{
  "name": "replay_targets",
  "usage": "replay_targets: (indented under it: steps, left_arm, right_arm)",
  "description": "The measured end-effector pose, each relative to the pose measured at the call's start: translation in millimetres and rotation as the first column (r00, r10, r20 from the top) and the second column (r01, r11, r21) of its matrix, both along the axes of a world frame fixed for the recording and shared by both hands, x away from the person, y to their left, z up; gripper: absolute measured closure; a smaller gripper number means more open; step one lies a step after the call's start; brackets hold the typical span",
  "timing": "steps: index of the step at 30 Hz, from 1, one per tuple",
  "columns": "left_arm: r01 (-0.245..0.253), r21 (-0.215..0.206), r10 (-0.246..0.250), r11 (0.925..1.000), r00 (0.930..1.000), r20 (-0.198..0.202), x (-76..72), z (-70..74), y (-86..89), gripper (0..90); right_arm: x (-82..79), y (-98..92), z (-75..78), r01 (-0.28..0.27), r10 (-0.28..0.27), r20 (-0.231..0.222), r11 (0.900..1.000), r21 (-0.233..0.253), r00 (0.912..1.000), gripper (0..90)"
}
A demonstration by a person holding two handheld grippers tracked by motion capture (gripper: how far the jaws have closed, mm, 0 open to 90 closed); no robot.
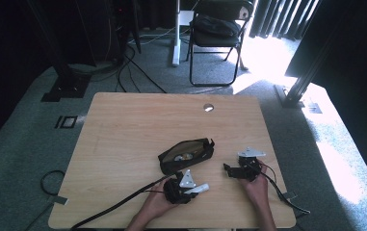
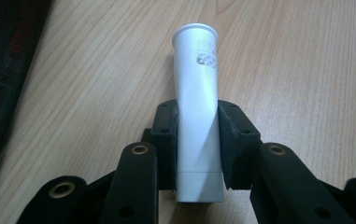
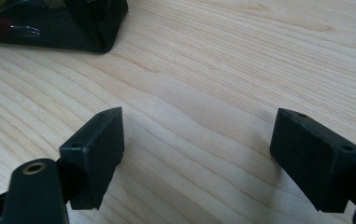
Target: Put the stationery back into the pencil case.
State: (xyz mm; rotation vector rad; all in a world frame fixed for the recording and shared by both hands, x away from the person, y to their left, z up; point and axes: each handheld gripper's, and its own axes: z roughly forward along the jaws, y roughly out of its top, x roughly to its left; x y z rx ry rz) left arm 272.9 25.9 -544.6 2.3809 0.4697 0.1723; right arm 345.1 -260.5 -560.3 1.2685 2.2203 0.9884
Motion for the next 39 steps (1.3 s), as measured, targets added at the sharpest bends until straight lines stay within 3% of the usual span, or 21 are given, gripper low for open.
replay_targets:
  steps: [14, 39]
  left_arm:
    - [0.002, -0.004, -0.002, 1.0000, 1.0000, 0.003, 0.3, 0.8, 0.6, 71.1]
    - [0.004, -0.041, -0.003, 0.9991, 0.9997, 0.025, 0.0, 23.8, 9.6, 71.1]
  right_arm:
    - [0.0, 0.0, 0.0, 0.000, 0.000, 0.000, 1.000, 0.000, 1.0000, 17.6]
    - [0.0, -0.1, 0.0, -0.001, 0.001, 0.000, 1.000, 0.000, 1.0000, 17.6]
